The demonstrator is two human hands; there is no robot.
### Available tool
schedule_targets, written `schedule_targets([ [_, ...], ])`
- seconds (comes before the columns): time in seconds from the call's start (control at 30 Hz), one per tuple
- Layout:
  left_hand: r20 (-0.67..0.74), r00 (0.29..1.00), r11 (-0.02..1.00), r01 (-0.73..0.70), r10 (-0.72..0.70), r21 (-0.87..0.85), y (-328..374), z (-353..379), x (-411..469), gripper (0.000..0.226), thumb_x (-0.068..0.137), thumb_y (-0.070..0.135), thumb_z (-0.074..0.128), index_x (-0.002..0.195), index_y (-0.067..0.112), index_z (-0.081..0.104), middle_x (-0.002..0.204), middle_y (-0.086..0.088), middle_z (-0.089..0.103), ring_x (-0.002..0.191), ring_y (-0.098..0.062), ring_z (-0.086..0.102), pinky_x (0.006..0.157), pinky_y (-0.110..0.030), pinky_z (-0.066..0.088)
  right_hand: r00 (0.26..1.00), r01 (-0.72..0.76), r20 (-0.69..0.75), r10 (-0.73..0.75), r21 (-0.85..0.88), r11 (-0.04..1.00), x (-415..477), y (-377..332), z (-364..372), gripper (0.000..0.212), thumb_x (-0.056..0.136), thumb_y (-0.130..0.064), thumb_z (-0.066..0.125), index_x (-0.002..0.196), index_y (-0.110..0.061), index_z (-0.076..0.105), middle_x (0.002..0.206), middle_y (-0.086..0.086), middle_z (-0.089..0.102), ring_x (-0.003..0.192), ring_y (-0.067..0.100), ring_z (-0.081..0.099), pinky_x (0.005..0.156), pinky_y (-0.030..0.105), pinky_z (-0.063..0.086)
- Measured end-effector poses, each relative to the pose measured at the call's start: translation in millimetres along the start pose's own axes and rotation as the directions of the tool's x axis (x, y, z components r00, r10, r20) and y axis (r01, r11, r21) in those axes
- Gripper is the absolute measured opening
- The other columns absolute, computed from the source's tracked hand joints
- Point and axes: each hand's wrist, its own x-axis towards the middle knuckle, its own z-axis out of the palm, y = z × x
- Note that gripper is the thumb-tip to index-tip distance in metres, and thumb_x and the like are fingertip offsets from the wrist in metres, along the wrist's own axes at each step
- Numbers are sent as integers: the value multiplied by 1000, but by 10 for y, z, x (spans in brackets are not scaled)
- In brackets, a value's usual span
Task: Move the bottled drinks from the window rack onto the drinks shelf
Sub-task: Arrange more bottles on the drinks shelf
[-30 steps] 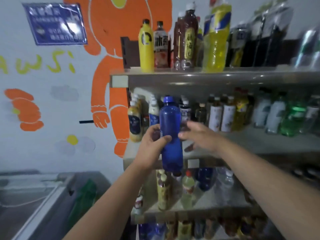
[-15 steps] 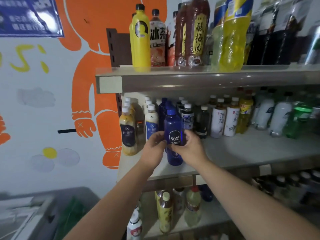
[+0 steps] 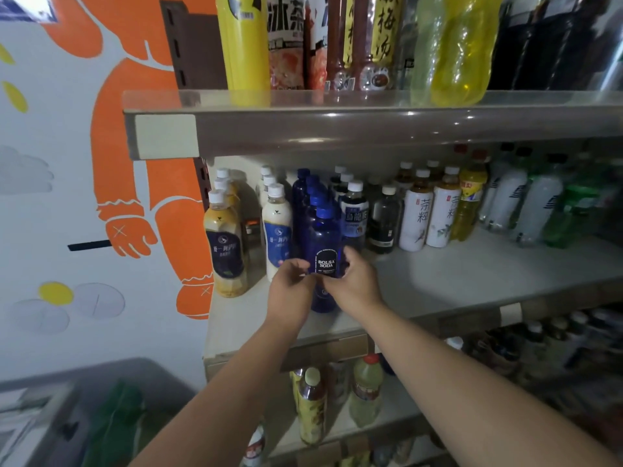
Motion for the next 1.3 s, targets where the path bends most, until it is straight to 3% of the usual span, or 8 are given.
schedule_targets([
  [0.23, 17, 996, 996, 90, -90, 7, -22, -36, -59, 5, 86, 16, 63, 87, 15, 57, 94, -21, 67, 92, -38, 66, 95, -60, 49, 998, -8, 64, 7, 8, 1000, -42, -32, -34, 48, 58, -41, 78, 102, -31, 63, 91, -12, 75, 85, 4, 70, 78, 31, 56],
  [0.4, 44, 994, 993, 102, -104, 59, -10, -60, -123, 8, 84, 21, 63, 89, 17, 58, 97, -17, 69, 98, -39, 66, 94, -56, 51, 988, -113, 110, 113, -7, 994, -22, -55, -56, 85, 50, -40, 85, 128, -26, 54, 115, -5, 71, 104, 14, 68, 94, 42, 55],
  [0.47, 3, 999, 994, 43, -44, 101, 7, -57, -205, 4, 86, 21, 63, 88, 21, 59, 91, -4, 70, 91, -29, 67, 84, -44, 54, 986, -146, 81, 145, 8, 989, -79, -52, -107, 93, 57, -33, 91, 138, -25, 46, 122, -9, 63, 104, 2, 63, 93, 28, 53],
  [0.67, 81, 992, 995, -91, 94, -31, 10, 292, -792, 15, 79, 20, 57, 80, 34, 63, 78, 4, 66, 74, -15, 62, 70, -36, 52, 975, 123, -165, -149, -157, 980, -715, -33, -543, 24, 79, -26, 70, 101, -25, 60, 95, -9, 60, 82, -1, 55, 74, 12, 43],
  [0.77, 202, 979, 997, -1, 17, -83, -287, 637, -1242, 21, 86, 14, 54, 80, 30, 67, 78, 2, 68, 72, -14, 62, 64, -29, 52, 956, 138, -221, -194, -247, 959, -1195, 200, -878, 11, 76, -13, 68, 86, -15, 63, 85, -1, 61, 77, 12, 58, 69, 25, 47],
  [0.9, 292, 946, 986, 162, -144, -39, -896, 1161, -1920, 13, 94, 2, 55, 90, 13, 62, 83, -7, 66, 77, -23, 61, 71, -34, 51, 974, -108, -220, 45, -283, 953, -2010, 868, -1440, 7, 80, -11, 68, 85, -13, 65, 79, -2, 64, 74, 16, 60, 69, 33, 51],
  [1.03, 373, 871, 948, 297, -319, 119, -1712, 1601, -2833, 7, 91, 18, 67, 93, 11, 66, 80, -1, 66, 70, -9, 59, 67, -28, 47, 930, -367, -160, 331, -369, 854, -3099, 1583, -1992, 15, 85, -35, 69, 96, -25, 65, 74, -17, 61, 67, -5, 56, 64, 10, 43],
  [1.3, 438, 602, 744, 547, -668, 384, -3634, 2058, -4366, 16, 86, 20, 69, 100, 17, 64, 94, -3, 68, 79, -11, 63, 68, -16, 47, 666, -701, -145, 732, -459, 547, -5008, 3080, -2542, 28, 82, -27, 69, 109, -28, 64, 91, -8, 68, 81, 14, 67, 82, 42, 55],
])
